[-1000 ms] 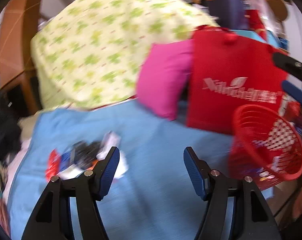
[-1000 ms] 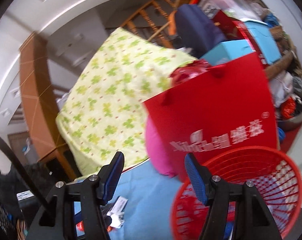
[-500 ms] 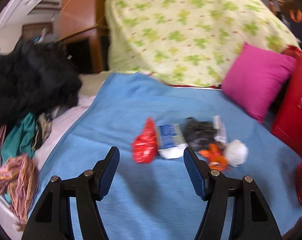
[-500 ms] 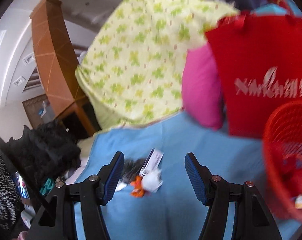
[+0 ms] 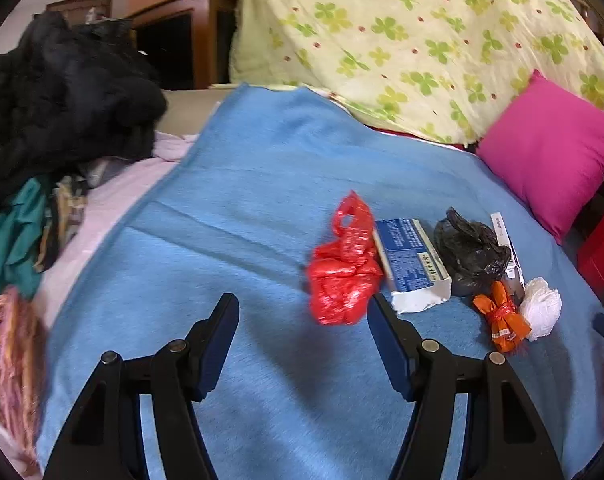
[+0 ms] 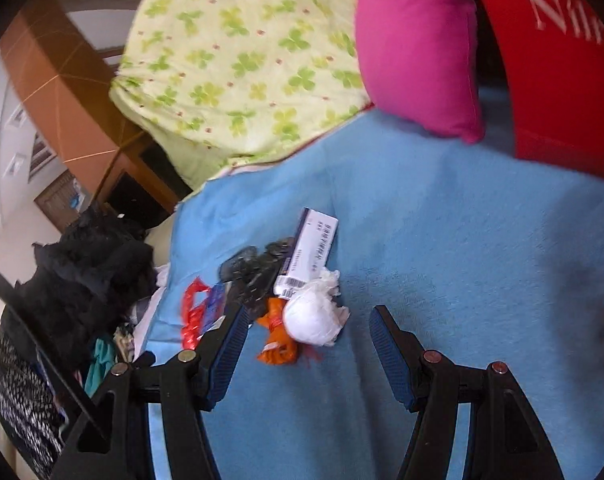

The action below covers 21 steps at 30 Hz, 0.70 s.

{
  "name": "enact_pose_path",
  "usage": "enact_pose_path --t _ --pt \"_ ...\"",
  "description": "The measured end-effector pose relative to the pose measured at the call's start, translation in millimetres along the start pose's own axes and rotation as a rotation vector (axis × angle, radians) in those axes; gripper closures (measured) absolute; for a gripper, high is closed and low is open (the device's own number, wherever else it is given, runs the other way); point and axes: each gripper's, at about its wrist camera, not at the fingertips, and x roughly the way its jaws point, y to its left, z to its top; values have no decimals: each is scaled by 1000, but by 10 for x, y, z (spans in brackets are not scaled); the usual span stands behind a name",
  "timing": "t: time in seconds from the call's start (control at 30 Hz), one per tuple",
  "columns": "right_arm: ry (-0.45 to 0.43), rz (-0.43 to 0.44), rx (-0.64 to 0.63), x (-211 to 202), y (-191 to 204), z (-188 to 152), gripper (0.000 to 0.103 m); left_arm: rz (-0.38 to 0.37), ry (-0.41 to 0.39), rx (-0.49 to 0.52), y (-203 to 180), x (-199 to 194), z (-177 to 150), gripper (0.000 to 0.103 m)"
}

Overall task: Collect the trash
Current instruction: 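Move both tools back over the red plastic bag and tissue, then grasp the red plastic bag with the left tool while the right tool grasps the white tissue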

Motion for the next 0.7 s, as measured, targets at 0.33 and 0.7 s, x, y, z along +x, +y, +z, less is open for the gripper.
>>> enact_pose_path --t 0.33,0.7 --pt "53 -33 -23 542 42 86 41 -91 90 -15 -77 431 91 36" --pt "137 -42 -7 875 -8 88 65 -121 170 -45 -128 768 99 52"
